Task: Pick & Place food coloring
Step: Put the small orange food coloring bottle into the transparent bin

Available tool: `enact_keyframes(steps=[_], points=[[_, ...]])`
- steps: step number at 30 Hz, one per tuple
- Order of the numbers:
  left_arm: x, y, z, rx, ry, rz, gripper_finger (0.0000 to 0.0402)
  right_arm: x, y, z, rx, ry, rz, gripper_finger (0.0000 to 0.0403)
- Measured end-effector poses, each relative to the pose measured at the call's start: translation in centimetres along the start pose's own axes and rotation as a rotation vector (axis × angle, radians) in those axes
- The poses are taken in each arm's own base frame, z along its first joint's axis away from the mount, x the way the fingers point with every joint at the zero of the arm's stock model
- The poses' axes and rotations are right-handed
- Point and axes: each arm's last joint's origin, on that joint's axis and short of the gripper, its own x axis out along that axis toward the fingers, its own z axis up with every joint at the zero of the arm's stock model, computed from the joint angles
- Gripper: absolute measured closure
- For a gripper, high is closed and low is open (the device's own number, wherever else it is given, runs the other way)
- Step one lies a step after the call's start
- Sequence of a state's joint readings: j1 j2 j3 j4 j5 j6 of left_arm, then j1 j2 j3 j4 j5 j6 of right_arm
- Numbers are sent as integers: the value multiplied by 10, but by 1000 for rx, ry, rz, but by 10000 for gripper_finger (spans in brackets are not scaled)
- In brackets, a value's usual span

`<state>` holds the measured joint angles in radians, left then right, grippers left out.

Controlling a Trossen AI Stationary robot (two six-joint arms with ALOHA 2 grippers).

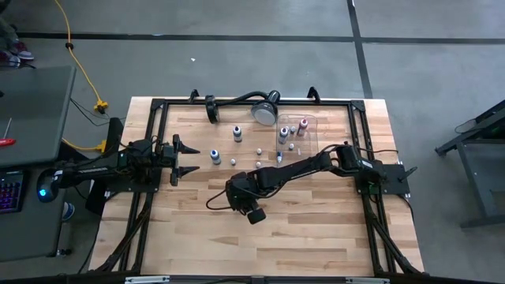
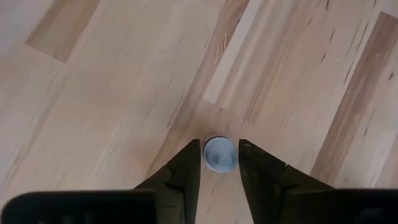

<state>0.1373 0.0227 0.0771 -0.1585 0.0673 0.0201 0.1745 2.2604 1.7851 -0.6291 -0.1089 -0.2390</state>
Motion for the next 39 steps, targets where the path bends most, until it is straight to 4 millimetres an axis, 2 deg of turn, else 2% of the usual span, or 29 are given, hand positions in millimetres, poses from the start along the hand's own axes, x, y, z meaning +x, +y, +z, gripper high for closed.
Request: enact_keyframes(steps=[7,14,22,27,32,39], points=[[0,0,0,0,0,0,124,0,0,0,0,-5,15,343],[0,0,0,0,0,0,124,-9,-1,7,57,-3,-13,349],[0,0,0,0,0,0,124,-61,-10,34,69,42,-135,351],[0,0,0,0,0,0,124,-94,-12,45,189,52,-172,351],[0,0,0,0,0,0,124,-123,-11,43,382,78,-221,351],[0,0,0,0,0,0,124,-158,-5,25,584,99,-311,352]])
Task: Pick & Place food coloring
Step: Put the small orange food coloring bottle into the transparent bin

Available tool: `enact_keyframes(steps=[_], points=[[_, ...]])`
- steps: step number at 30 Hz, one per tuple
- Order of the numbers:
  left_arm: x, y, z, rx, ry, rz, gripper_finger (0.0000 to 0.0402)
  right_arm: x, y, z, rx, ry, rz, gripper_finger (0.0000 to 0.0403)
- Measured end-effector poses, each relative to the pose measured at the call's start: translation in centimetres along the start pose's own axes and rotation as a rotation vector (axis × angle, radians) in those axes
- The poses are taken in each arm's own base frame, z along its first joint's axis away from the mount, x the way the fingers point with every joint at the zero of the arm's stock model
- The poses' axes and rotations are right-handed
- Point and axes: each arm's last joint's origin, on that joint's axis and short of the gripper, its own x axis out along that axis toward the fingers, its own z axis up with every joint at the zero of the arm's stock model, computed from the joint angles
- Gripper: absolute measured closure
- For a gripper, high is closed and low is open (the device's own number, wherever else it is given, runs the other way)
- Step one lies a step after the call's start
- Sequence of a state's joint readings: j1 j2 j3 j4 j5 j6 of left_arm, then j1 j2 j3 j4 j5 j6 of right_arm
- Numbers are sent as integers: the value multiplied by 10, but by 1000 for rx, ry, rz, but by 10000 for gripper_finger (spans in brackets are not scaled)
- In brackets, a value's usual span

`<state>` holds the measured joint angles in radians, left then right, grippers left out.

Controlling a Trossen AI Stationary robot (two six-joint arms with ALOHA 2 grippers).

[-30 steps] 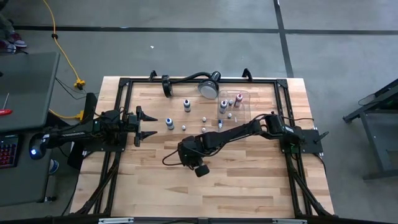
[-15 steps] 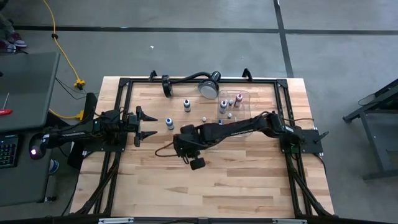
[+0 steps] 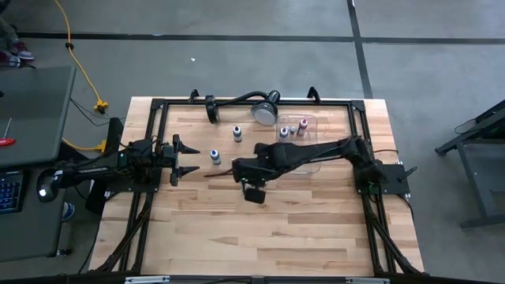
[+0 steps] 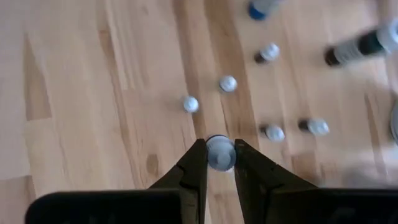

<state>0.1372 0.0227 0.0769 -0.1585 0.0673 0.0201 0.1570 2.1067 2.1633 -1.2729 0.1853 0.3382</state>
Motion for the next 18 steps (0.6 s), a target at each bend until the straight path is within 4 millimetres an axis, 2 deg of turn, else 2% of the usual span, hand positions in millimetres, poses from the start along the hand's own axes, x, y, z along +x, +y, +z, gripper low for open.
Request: enact_keyframes(steps=[5,10,18], points=[[0,0,0,0,0,0,124,-21,-12,-21,138,-14,-9,352],[0,0,0,0,0,0,124,-32,-24,-49,300,-76,-8,352],[0,0,0,0,0,0,124,-32,-29,-95,499,-103,-12,352]])
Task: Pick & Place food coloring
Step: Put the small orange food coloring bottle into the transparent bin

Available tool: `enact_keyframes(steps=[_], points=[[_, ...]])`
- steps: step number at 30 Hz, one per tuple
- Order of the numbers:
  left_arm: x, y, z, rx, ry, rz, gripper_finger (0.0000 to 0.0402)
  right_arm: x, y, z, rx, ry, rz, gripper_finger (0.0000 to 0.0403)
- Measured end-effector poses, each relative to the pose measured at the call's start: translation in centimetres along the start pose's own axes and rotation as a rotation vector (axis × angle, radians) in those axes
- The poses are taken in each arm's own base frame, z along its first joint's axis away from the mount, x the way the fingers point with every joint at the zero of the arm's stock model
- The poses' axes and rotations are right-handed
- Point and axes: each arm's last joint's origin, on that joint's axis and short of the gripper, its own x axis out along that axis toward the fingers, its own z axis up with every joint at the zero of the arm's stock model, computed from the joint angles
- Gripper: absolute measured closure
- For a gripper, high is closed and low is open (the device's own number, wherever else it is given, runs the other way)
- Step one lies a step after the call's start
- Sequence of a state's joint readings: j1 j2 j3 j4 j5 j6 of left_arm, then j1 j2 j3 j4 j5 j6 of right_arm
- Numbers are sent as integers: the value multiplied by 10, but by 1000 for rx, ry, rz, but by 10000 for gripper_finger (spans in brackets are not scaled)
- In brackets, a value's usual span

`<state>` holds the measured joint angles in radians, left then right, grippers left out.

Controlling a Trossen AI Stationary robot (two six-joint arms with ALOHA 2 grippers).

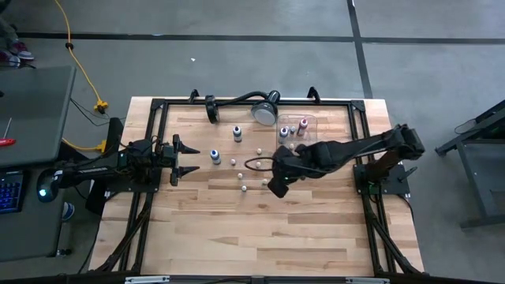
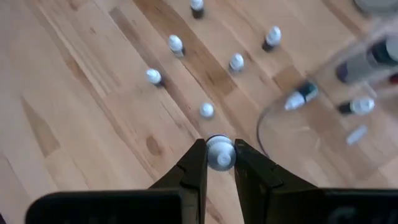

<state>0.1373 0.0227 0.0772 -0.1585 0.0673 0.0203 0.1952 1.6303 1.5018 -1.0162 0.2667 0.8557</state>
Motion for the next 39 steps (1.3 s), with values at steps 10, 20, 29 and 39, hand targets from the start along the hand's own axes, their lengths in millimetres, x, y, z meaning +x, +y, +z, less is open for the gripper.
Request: enact_keyframes(steps=[10,20,29,39], points=[[0,0,0,0,0,0,124,-20,-41,-7,133,-37,-107,352],[0,0,0,0,0,0,124,-35,-93,11,133,-37,-267,352],[0,0,0,0,0,0,124,11,-141,-4,277,-71,-188,352],[0,0,0,0,0,0,124,52,-170,-15,281,-55,-209,352]])
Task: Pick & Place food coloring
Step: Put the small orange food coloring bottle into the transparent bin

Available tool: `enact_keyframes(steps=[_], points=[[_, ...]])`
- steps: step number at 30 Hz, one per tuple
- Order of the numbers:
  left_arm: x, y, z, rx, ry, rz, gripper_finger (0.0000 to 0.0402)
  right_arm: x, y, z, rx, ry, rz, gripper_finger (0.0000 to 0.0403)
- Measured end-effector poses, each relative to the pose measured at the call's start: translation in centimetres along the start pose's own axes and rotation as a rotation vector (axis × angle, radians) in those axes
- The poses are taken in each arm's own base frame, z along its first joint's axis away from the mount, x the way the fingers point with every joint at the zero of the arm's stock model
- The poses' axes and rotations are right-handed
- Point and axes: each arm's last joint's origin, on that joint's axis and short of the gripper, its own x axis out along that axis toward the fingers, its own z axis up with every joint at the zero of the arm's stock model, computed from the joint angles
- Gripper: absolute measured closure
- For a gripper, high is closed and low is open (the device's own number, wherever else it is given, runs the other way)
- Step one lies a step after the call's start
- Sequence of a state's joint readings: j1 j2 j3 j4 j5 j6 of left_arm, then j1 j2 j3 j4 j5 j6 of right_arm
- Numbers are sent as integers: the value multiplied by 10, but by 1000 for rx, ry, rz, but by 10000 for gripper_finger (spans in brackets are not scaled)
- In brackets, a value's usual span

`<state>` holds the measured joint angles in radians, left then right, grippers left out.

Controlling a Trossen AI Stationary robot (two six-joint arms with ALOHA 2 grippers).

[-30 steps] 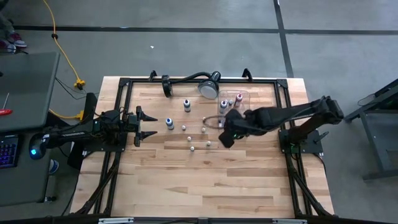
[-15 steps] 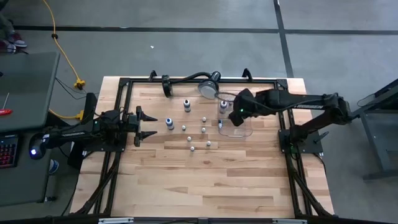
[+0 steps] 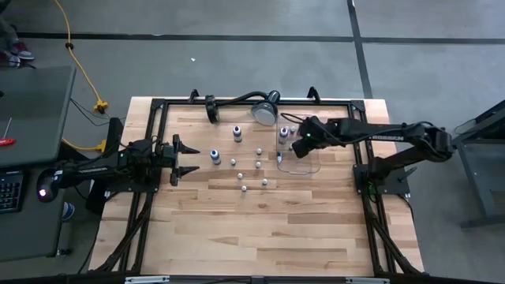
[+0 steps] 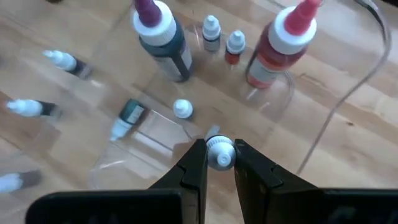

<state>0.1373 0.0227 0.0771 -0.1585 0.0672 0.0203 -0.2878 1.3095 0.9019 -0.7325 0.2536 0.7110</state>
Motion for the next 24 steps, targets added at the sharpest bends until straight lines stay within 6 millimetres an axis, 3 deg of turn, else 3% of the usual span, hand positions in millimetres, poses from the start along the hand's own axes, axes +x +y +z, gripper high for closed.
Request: enact_keyframes(steps=[16,24], points=[[0,0,0,0,0,0,124,47,2,8,-322,108,-17,352],[0,0,0,0,0,0,124,57,-1,13,-325,110,-10,352]])
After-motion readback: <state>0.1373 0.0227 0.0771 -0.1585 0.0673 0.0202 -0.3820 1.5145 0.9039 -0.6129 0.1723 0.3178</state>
